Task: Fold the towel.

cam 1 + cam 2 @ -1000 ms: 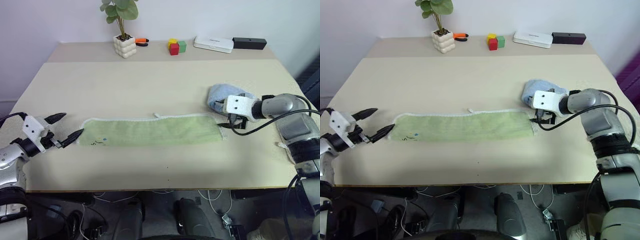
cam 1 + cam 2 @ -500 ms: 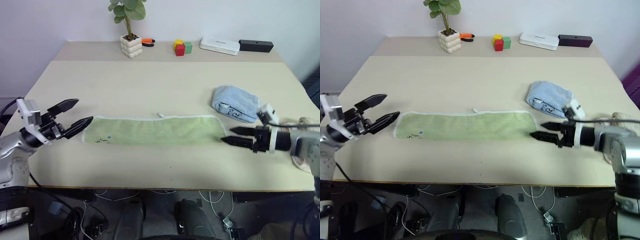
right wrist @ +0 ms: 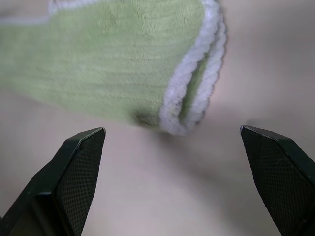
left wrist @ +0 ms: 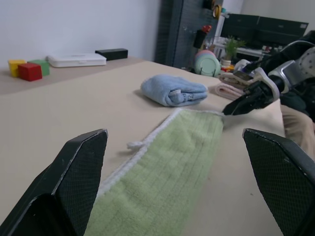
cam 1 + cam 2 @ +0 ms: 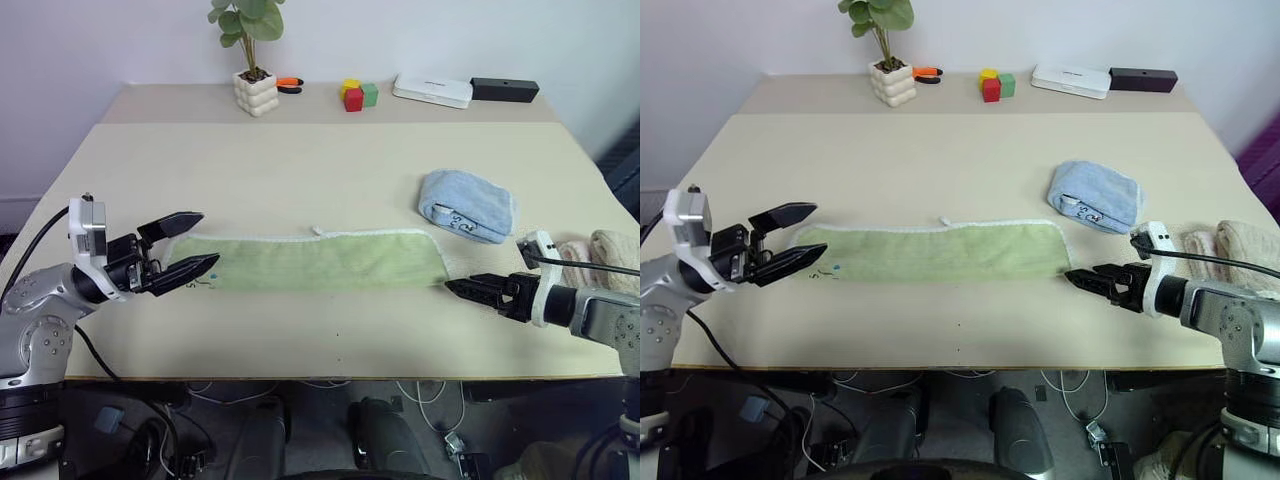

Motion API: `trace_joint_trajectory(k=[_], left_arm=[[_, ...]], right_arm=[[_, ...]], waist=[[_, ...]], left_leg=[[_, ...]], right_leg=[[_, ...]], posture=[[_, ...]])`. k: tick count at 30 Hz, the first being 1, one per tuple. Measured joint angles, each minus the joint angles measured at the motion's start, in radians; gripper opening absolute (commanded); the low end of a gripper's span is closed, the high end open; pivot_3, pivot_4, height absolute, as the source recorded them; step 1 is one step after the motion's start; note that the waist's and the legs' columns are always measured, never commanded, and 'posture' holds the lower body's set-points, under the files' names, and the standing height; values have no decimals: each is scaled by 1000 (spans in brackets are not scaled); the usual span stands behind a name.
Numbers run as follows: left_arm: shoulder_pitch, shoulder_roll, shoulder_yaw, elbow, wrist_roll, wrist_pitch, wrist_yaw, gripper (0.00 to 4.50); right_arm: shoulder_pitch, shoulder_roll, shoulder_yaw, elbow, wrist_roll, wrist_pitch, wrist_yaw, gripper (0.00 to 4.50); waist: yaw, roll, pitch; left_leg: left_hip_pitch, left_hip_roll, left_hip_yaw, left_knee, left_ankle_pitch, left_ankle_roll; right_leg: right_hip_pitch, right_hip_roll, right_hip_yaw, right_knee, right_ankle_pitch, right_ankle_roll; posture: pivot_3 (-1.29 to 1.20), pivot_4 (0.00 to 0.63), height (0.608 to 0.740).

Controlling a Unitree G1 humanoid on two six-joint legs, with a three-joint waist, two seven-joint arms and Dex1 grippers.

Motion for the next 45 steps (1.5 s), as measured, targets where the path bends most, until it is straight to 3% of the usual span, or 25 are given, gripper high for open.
trace_joint_trajectory(k=[6,19,25,28,29,34,45], left_arm=[[-4,-8,0,0,1,0,10,4500],[10,-22,4,-30,2,0,57,4500],[23,-22,9,-46,4,-2,68,4500],[29,-22,12,-54,4,-2,70,4500],[30,-21,13,-55,5,-2,70,4500],[34,-21,14,-58,5,-3,70,4500],[41,-21,15,-58,19,-8,69,4500]], right_arm=[[-16,22,-14,4,65,74,-42,4478],[-83,89,67,49,49,-8,-133,4478],[-125,122,58,131,49,-6,-183,1832],[-125,124,63,147,50,-3,-188,233],[-125,124,64,147,50,-3,-189,41],[-125,110,64,147,61,2,-179,41],[-97,-117,161,16,55,-59,-26,41]], waist=[[4,0,0],[-2,-2,-1],[-1,-3,-2],[0,-2,-1],[0,-2,-1],[0,-2,-1],[0,-2,-1]], left_leg=[[0,0,0,0,0,0],[0,1,0,0,0,0],[0,1,0,0,0,0],[0,1,0,0,0,0],[0,1,0,0,0,0],[0,1,0,0,0,0],[-1,1,0,-1,-1,1]], right_leg=[[0,0,0,-1,0,0],[0,1,0,-1,0,-1],[0,1,0,-1,0,-1],[0,1,0,-1,0,-1],[0,1,0,-1,0,-1],[0,1,0,-1,0,-1],[-1,0,0,-3,-1,-2]], posture=[[0,150,740],[0,150,740],[0,150,740],[0,150,740],[0,150,740],[0,150,740],[0,150,740]])
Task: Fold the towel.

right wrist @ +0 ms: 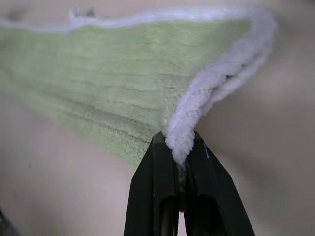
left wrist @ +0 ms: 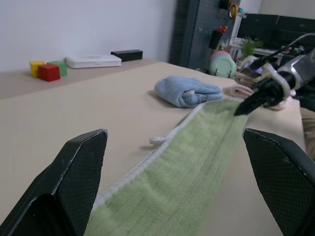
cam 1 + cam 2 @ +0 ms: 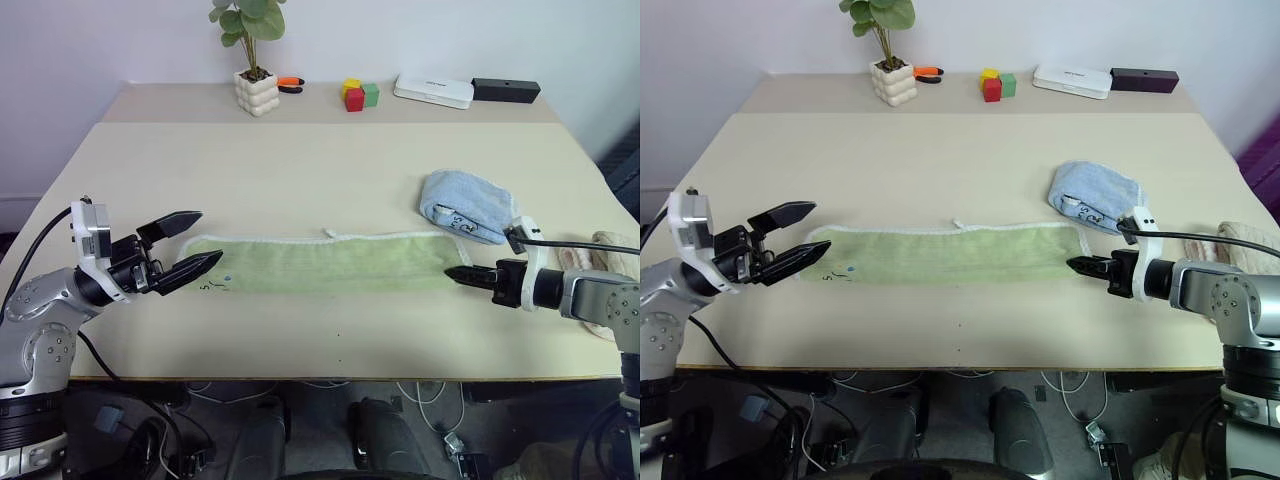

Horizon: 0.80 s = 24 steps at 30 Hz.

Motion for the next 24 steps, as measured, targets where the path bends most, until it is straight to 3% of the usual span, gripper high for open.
trace_joint_trajectory(k=[10,24], left_arm=[[-3,0,0,0,8,-2,1,4500],[33,-9,2,-28,8,-5,23,4500]], right_arm=[[-60,12,159,-244,16,2,-32,41],[-244,230,253,-353,36,71,-210,41]], waist=[[6,0,0],[6,0,0]], left_leg=[[-2,0,0,0,0,0],[-8,0,-2,0,0,0]], right_leg=[[0,-1,0,-3,0,0],[-5,-1,-1,-5,1,0]], posture=[[0,150,740],[0,150,740]])
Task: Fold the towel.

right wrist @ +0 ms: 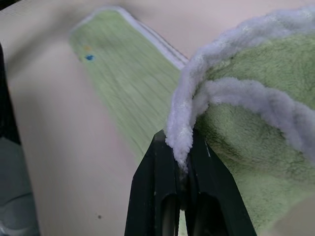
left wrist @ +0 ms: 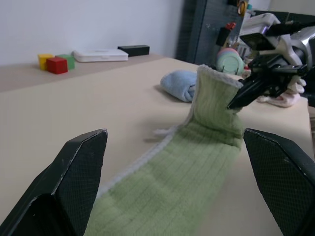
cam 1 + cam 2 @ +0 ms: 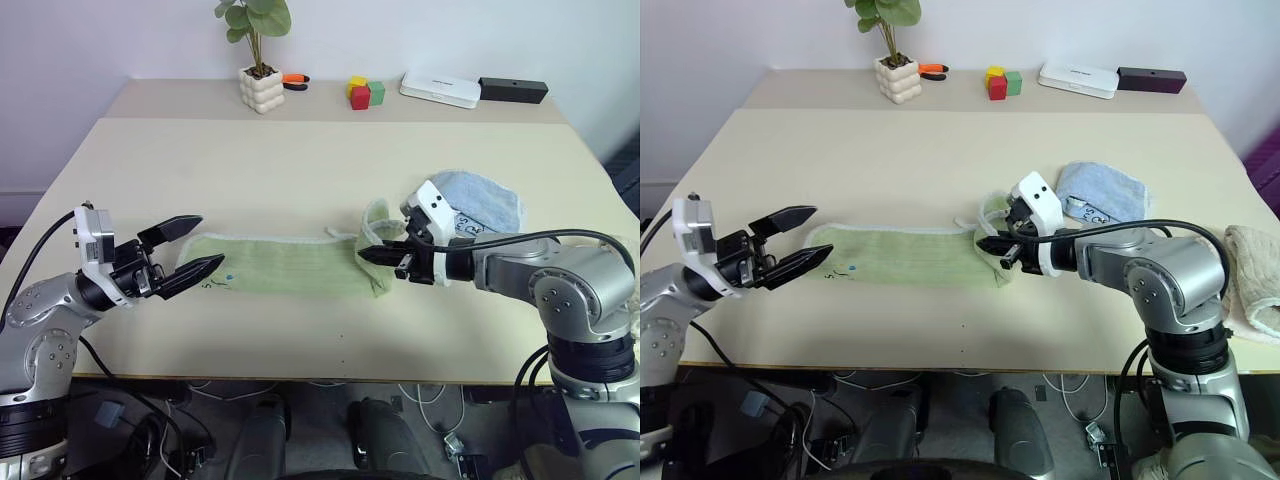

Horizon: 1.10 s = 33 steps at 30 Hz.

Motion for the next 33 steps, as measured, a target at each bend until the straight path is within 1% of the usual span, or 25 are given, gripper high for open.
trace_joint_trajectory(k=[3,11,17,23,28,33], left_arm=[[3,0,0,-6,0,0,7,4500],[25,-3,0,-24,-1,-6,11,4500],[20,-3,0,-24,-1,-12,10,4500],[20,-3,0,-22,-1,-12,5,4500],[20,-2,0,-20,-1,-12,3,4500],[20,-2,0,-20,-1,-12,3,4500]], right_arm=[[8,16,10,-14,7,6,-13,41],[15,11,18,0,-5,-5,-18,41],[32,19,48,1,-34,-52,-23,41],[34,31,49,1,-35,-79,-26,41],[34,77,52,1,-34,-85,-39,41],[39,89,76,1,-52,-119,-41,41]], waist=[[-2,0,0],[-3,0,0],[-4,0,0],[-4,0,0],[-4,0,0],[-4,0,0]], left_leg=[[0,0,0,0,0,0],[0,0,0,0,0,0],[0,0,0,0,0,0],[0,0,0,0,0,0],[0,0,0,0,0,0],[0,0,0,0,0,0]], right_leg=[[0,0,0,0,0,0],[-1,0,0,0,0,0],[-1,0,0,0,0,0],[-1,0,0,0,0,0],[-1,0,0,0,0,0],[-1,0,0,0,0,0]], posture=[[0,150,740],[0,150,740],[0,150,740],[0,150,740],[0,150,740],[0,150,740]])
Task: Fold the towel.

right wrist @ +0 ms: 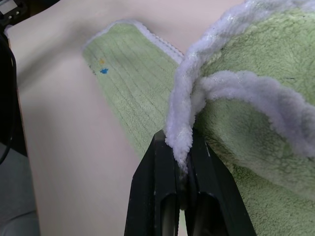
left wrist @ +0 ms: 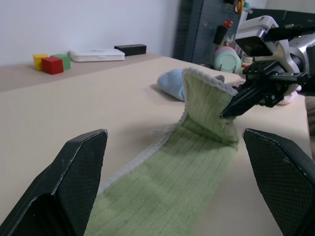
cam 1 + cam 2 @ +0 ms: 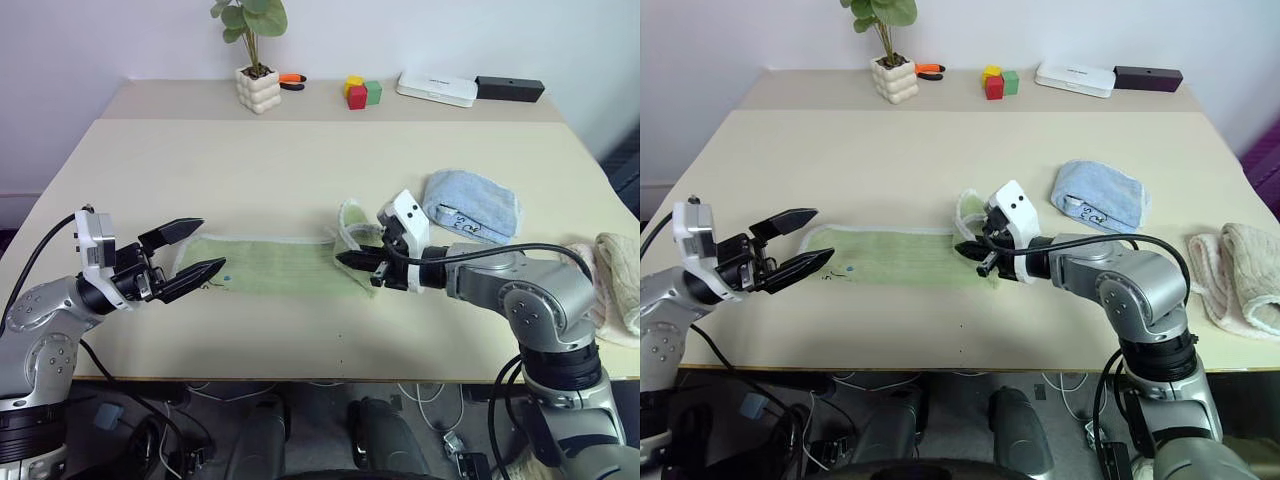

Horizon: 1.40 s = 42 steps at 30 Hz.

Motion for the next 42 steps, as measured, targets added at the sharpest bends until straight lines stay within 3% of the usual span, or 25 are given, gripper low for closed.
trace_joint_trajectory(k=[14,17,24,30,33,37,42], left_arm=[[0,0,0,0,0,0,3,4500],[0,0,0,0,0,0,4,4500],[1,0,0,-1,0,0,6,4500],[1,0,0,-2,0,0,7,4500],[2,0,0,-2,0,0,7,4500],[1,0,0,-2,1,0,7,4500],[-1,0,0,-1,1,0,6,4500]], right_arm=[[3,46,12,12,-3,-14,-13,41],[3,61,25,24,-8,-25,-15,920],[3,70,50,51,-23,-37,-11,4364],[3,64,52,51,-23,-39,19,4443],[-11,5,51,71,-48,-87,62,4443],[-21,-26,57,70,-139,-233,87,4443],[-8,-106,211,20,-368,-517,137,4443]], waist=[[0,0,0],[-1,0,0],[-1,0,0],[-1,0,0],[1,0,0],[-1,0,0],[-2,0,0]], left_leg=[[0,0,0,0,0,0],[0,0,0,0,0,0],[0,0,0,0,0,0],[0,0,0,0,0,0],[0,0,0,0,0,0],[0,0,0,0,0,0],[0,0,0,-1,0,0]], right_leg=[[0,0,0,0,0,0],[0,0,0,0,0,0],[0,0,0,0,0,0],[0,0,0,0,0,0],[0,0,0,0,0,0],[-1,0,0,0,0,0],[-1,0,0,0,0,0]], posture=[[0,150,740],[0,150,740],[0,150,740],[0,150,740],[0,150,740],[0,150,740],[0,150,740]])
